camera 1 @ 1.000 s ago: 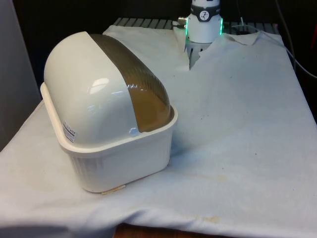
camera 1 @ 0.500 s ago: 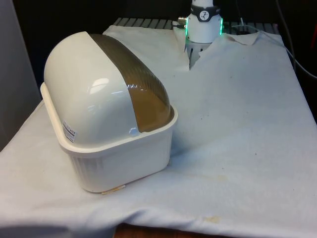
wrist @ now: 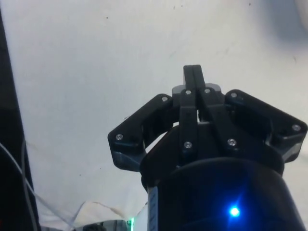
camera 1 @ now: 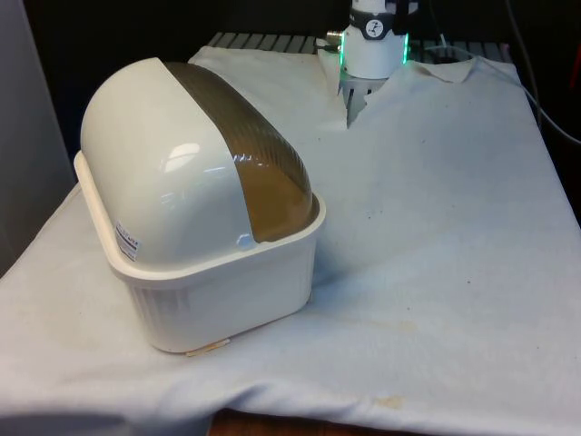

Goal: Open the lid, then close it.

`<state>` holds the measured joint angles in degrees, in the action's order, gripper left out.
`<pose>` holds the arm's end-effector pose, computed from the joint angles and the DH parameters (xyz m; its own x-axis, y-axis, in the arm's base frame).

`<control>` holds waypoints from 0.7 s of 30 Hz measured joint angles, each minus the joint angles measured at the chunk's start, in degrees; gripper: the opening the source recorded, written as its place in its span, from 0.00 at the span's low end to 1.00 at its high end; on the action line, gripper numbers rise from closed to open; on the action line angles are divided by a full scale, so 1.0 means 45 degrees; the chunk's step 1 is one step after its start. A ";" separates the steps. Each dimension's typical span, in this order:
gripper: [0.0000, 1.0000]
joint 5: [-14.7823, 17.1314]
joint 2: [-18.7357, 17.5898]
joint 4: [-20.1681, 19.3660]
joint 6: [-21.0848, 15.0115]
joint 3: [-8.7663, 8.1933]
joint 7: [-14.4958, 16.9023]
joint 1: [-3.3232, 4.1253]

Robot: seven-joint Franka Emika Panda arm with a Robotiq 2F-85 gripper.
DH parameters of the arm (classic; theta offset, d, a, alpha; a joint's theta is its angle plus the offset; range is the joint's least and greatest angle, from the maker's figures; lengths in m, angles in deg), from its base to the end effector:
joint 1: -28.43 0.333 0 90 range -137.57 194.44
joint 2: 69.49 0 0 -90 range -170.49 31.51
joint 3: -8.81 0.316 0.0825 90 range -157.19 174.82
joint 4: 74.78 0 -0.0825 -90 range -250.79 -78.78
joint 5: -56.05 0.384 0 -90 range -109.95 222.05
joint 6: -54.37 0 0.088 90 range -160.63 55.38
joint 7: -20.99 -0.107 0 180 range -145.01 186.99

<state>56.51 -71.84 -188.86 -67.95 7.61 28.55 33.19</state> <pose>0.5734 0.0361 0.4509 0.9767 0.1884 0.1026 0.1887 -0.9820 0.0072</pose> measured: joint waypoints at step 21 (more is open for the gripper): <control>0.00 -0.1401 -0.0089 -0.0700 -0.1044 0.0038 0.0713 0.0013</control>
<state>50.21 -72.24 -192.01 -72.65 7.78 31.76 33.25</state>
